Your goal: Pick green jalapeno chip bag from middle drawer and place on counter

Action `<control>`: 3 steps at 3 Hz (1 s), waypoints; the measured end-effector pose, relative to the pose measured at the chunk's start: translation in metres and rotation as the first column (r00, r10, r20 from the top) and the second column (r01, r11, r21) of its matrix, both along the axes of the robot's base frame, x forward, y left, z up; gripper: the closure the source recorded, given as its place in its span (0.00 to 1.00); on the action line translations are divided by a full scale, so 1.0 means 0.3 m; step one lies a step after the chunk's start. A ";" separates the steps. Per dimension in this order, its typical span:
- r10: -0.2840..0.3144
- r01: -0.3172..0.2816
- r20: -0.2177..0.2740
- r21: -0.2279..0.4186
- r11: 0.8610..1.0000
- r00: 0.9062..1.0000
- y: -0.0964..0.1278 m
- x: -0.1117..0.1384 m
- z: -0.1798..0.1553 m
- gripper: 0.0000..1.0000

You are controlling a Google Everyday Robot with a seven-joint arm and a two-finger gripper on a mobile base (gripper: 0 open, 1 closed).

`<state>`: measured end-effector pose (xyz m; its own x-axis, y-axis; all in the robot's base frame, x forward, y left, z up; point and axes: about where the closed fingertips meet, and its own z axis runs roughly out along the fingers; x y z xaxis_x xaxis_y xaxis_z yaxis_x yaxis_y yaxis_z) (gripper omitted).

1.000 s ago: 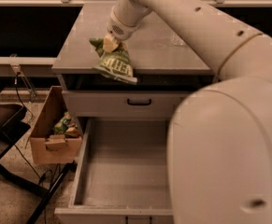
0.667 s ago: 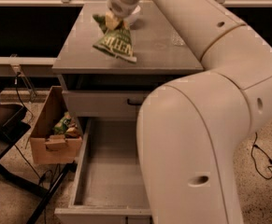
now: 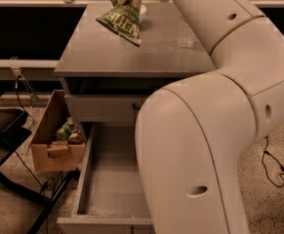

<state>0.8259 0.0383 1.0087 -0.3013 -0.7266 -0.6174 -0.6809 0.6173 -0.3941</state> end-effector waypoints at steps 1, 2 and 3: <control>0.005 -0.008 0.027 0.088 0.996 1.000 0.066 0.071 -0.052 1.00; 0.008 -0.012 0.038 0.103 0.995 0.999 0.083 0.087 -0.058 0.79; 0.008 -0.012 0.038 0.103 0.995 0.999 0.083 0.087 -0.058 0.55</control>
Offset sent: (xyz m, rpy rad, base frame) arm 0.0212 0.0199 -0.0156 0.0878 -0.0263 0.0065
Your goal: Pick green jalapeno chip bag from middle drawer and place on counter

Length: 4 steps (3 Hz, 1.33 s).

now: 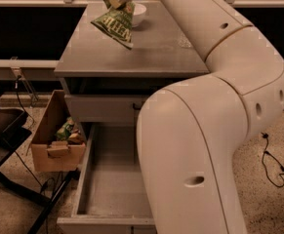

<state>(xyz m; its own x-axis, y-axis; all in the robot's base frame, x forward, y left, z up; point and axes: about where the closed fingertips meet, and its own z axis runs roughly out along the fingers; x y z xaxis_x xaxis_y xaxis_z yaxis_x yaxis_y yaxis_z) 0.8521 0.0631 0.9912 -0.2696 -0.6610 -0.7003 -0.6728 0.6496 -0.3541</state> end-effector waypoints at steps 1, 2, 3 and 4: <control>0.000 0.000 0.000 0.000 1.000 1.000 0.000 0.000 0.000 0.32; 0.000 0.000 0.000 0.000 1.000 1.000 0.000 0.000 0.000 0.10; 0.000 0.000 0.000 0.000 1.000 1.000 0.000 0.000 0.000 0.00; -0.024 0.023 0.010 0.048 0.999 1.000 -0.040 -0.013 0.036 0.00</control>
Offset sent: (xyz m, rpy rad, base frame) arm 0.0000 0.0000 0.0000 0.0000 0.0000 0.0000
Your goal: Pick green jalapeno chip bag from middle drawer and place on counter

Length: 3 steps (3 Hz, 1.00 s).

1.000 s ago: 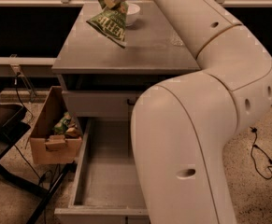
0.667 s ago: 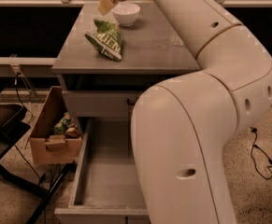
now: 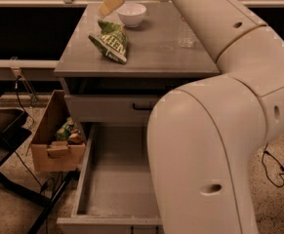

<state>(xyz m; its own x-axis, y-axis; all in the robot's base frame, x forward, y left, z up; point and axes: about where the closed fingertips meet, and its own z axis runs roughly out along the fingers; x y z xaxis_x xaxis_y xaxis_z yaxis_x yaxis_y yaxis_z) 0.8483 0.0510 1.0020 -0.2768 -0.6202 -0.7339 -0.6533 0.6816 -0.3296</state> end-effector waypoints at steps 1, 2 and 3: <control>-0.033 0.030 0.036 0.088 0.996 0.999 -0.090 -0.068 0.111 0.00; -0.112 0.093 0.108 0.166 0.982 0.988 -0.236 -0.188 0.267 0.00; -0.255 0.210 0.168 0.248 0.946 0.952 -0.451 -0.349 0.392 0.00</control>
Offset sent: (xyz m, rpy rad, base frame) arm -0.1346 -0.1351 0.1228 0.2391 -0.2177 -0.2181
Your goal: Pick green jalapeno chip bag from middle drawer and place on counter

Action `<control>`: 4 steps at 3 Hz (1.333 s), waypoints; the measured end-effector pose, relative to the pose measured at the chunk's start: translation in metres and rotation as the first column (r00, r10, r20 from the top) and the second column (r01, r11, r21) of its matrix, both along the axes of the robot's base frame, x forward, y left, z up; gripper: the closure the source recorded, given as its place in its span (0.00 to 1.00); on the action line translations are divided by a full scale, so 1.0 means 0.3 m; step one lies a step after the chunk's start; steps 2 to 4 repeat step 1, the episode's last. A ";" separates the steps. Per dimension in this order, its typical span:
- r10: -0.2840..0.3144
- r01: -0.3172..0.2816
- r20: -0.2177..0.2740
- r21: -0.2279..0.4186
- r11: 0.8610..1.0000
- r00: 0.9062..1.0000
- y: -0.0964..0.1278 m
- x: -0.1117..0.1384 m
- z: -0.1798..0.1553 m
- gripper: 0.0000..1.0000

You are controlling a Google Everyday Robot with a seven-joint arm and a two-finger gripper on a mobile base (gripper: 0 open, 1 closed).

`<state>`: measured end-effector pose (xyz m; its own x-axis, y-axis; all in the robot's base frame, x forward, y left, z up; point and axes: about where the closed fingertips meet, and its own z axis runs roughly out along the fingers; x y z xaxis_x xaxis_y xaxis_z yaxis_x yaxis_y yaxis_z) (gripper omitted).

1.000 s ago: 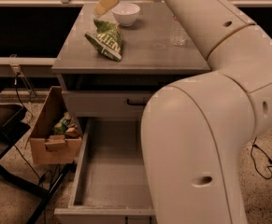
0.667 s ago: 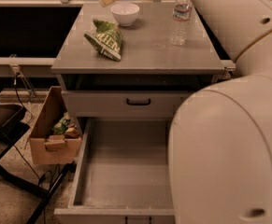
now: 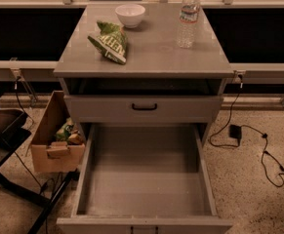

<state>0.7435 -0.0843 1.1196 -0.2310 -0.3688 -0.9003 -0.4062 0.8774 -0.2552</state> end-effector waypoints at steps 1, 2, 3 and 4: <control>-0.155 0.153 0.061 0.030 0.988 0.986 -0.236 -0.114 0.017 0.00; -0.155 0.153 0.061 0.030 0.988 0.986 -0.236 -0.114 0.017 0.00; -0.155 0.153 0.061 0.030 0.988 0.986 -0.236 -0.114 0.017 0.00; -0.155 0.153 0.061 0.030 0.988 0.986 -0.236 -0.114 0.017 0.00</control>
Offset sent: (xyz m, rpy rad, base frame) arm 0.0000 0.0000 0.0000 0.0000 0.0000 0.0000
